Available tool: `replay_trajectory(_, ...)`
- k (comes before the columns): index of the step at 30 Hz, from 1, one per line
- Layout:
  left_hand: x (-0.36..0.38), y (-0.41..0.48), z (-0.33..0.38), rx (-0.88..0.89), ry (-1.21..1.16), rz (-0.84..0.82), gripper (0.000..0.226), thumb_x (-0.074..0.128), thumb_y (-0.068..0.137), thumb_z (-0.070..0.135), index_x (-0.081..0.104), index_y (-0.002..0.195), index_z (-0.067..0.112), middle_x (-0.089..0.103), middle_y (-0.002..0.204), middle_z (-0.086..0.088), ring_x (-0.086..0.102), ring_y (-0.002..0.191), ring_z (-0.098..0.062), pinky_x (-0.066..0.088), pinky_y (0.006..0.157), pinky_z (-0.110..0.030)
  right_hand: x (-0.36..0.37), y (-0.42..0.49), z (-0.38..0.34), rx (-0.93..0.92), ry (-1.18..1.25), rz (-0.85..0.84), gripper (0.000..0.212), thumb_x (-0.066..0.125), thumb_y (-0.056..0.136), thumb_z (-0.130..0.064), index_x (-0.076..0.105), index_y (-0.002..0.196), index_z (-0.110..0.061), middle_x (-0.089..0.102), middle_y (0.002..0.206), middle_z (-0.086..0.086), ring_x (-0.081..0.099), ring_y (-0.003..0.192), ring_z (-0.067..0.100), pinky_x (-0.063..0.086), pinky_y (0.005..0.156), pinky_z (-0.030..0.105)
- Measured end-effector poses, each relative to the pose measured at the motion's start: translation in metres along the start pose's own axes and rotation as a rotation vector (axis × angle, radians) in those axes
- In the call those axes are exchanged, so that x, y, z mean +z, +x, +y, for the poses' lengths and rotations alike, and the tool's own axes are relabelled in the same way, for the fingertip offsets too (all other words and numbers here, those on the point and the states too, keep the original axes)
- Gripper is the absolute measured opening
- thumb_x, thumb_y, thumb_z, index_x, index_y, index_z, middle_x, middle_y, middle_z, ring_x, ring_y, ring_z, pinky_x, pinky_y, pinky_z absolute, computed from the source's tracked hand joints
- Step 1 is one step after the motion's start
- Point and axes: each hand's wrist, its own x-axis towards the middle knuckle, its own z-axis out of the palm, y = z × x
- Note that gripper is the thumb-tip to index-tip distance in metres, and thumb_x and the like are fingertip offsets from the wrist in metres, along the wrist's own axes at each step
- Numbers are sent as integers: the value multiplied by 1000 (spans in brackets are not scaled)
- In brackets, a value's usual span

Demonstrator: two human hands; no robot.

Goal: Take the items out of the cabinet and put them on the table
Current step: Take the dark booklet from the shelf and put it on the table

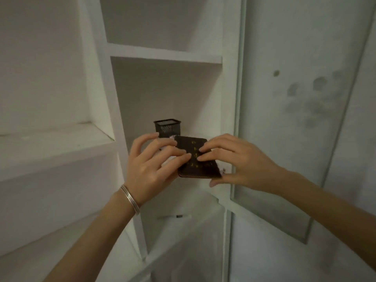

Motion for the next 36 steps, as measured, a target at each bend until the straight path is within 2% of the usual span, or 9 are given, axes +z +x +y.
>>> replay_trajectory(4,-1,-33,65,-8,-194,-21,9,71,82,16,73,91,17,72,88,2,60,92,-17,36,95,-39,-2,-74,-45,113,-13,-141,32,63,84,-36,62,110,-18,64,110,5,58,99,20,50,78,36)
replay_trajectory(8,-6,-53,136,-26,-406,5,23,72,81,11,64,99,22,72,91,4,61,92,-17,33,98,-37,-19,-151,-88,453,3,-255,30,66,82,-11,64,112,-19,60,117,3,57,103,20,53,79,42)
replay_trajectory(10,-5,-57,170,3,-516,4,25,70,82,12,62,101,25,72,93,5,59,95,-16,30,101,-36,-30,-184,-106,601,46,-283,29,61,87,-10,62,115,-19,57,121,2,55,108,18,51,84,43)
replay_trajectory(14,3,-57,235,102,-691,12,28,70,83,20,58,106,29,59,109,7,54,104,-15,26,105,-35,-50,-226,-133,827,120,-388,33,53,93,-23,55,126,-21,53,128,-2,52,113,12,43,95,33)
replay_trajectory(18,9,-48,295,142,-854,41,28,69,84,25,56,108,31,53,113,5,53,106,-16,27,105,-34,-66,-261,-152,1048,320,-651,41,54,92,-25,48,132,-21,54,121,-5,53,105,7,44,92,24)
replay_trajectory(21,13,-44,335,147,-976,25,22,64,88,25,56,107,31,53,114,5,53,105,-16,29,104,-34,-74,-297,-166,1156,361,-712,30,57,91,-20,57,121,-18,53,104,-4,54,94,12,42,81,15)
replay_trajectory(23,19,-46,361,164,-1025,-54,24,60,90,19,55,111,31,51,119,3,52,108,-17,30,103,-35,-81,-325,-174,1213,378,-675,17,61,88,-17,62,105,-13,56,93,-2,54,85,15,39,72,12)
replay_trajectory(28,21,-49,428,122,-1096,-450,72,59,69,-13,47,129,25,56,129,-7,52,112,-22,35,98,-35,-109,-411,-194,1369,260,-727,11,61,88,-22,60,95,-14,53,87,-6,48,80,11,33,65,19)
replay_trajectory(36,2,-51,568,28,-1131,-947,62,82,59,9,63,118,15,62,118,-9,59,107,-29,49,85,-40,-154,-588,-233,1725,279,-734,5,57,90,-25,56,90,-21,57,89,-4,54,84,13,42,69,24)
